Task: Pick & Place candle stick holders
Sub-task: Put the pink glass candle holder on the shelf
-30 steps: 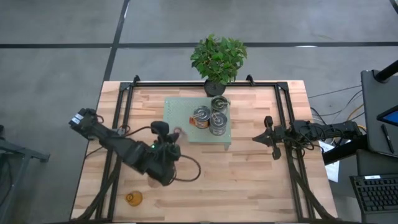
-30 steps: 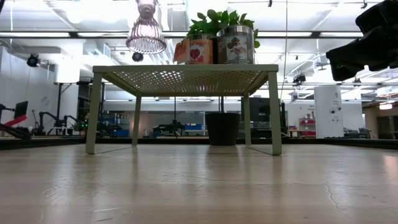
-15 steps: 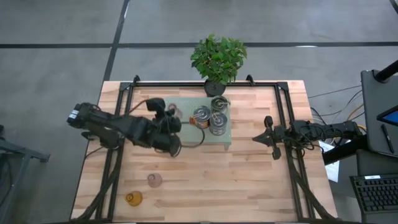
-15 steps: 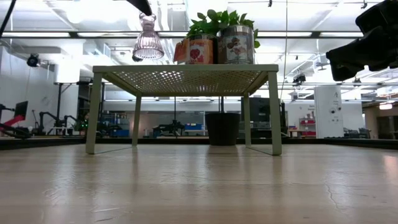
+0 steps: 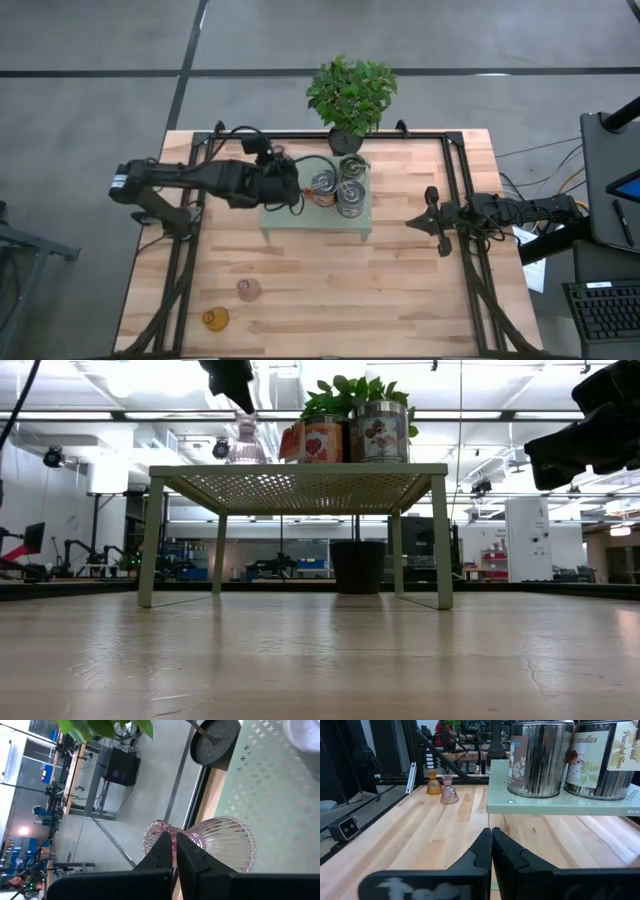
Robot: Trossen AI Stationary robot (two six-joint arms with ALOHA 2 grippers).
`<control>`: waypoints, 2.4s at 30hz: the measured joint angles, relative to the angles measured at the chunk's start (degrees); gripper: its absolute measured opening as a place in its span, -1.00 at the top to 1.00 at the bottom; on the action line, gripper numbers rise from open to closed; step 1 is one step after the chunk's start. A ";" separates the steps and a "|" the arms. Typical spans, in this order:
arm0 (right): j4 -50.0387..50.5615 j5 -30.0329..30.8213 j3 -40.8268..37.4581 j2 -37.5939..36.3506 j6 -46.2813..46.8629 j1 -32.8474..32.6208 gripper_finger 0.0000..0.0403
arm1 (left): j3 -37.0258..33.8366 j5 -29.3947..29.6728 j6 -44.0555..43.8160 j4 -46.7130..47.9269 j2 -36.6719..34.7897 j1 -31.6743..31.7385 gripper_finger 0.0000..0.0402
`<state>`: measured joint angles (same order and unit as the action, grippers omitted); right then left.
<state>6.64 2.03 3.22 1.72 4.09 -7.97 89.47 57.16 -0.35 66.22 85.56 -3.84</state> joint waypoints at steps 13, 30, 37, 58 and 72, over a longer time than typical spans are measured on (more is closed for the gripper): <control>0.00 0.01 0.00 -0.02 -0.05 0.01 0.96 | -9.92 -3.14 5.25 -12.50 -0.04 4.27 1.00; -0.01 0.00 0.00 -0.04 0.04 0.01 0.96 | -12.59 -5.34 11.52 -21.92 -0.07 4.38 1.00; 0.01 0.00 0.00 -0.04 0.01 0.01 0.96 | -16.21 -3.60 15.40 -27.77 -0.04 4.35 1.00; 0.01 0.00 0.00 -0.04 -0.03 0.02 0.96 | -16.02 -5.19 15.33 -29.36 -0.03 4.22 0.76; 0.00 0.01 0.00 -0.04 -0.06 0.02 0.96 | -16.24 -4.35 15.17 -29.22 -1.93 3.23 0.56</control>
<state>6.64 2.04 3.22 1.67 4.03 -7.94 73.23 52.81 14.82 37.00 83.63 -0.61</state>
